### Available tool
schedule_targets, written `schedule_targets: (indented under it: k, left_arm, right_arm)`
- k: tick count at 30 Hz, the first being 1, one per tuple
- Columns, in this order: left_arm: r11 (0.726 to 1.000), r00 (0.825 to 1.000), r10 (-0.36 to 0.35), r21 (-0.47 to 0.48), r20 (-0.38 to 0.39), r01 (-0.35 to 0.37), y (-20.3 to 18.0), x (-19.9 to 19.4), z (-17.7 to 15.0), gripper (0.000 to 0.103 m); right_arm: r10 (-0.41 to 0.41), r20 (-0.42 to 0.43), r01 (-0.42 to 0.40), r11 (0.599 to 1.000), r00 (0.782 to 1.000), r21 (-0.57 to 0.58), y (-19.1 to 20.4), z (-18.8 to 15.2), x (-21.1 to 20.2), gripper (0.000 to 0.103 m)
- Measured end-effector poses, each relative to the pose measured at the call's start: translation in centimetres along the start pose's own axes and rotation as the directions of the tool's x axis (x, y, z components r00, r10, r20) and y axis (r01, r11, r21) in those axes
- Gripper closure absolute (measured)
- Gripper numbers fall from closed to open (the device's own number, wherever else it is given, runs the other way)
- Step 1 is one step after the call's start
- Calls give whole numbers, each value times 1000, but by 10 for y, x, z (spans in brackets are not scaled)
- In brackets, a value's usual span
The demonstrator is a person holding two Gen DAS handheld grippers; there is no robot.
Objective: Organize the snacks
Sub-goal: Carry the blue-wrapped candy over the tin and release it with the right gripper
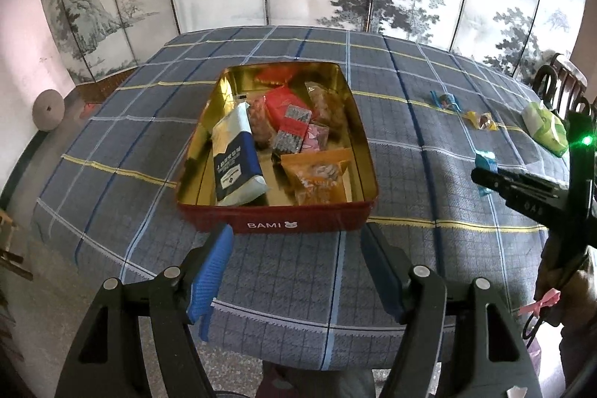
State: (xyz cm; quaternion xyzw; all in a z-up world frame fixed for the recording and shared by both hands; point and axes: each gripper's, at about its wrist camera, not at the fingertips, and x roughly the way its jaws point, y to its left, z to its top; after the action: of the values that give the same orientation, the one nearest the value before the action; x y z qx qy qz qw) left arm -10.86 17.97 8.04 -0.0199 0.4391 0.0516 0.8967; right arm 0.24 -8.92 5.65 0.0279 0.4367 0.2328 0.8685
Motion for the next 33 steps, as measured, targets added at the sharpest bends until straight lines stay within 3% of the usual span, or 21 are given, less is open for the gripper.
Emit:
schedule_targets:
  k: [2, 4, 6, 21, 33]
  left_arm:
    - [1000, 1000, 3, -6, 1, -3, 1, -1, -1, 36]
    - [1000, 1000, 2, -16, 1, -2, 3, -3, -3, 26]
    - [1000, 1000, 8, -25, 9, -8, 7, -4, -4, 23]
    - [999, 999, 45, -24, -11, -45, 26, -4, -4, 23]
    - [997, 995, 74, -17, -62, -75, 44, 7, -2, 23]
  right_arm:
    - [9, 4, -9, 1000, 1000, -18, 10, 5, -3, 73]
    - [18, 11, -18, 999, 1000, -34, 19, 10, -6, 73]
    - [32, 13, -31, 998, 999, -53, 31, 16, -8, 73]
    - [113, 13, -109, 975, 993, -195, 112, 71, 1, 73]
    - [135, -66, -148, 954, 989, -259, 169, 130, 60, 73]
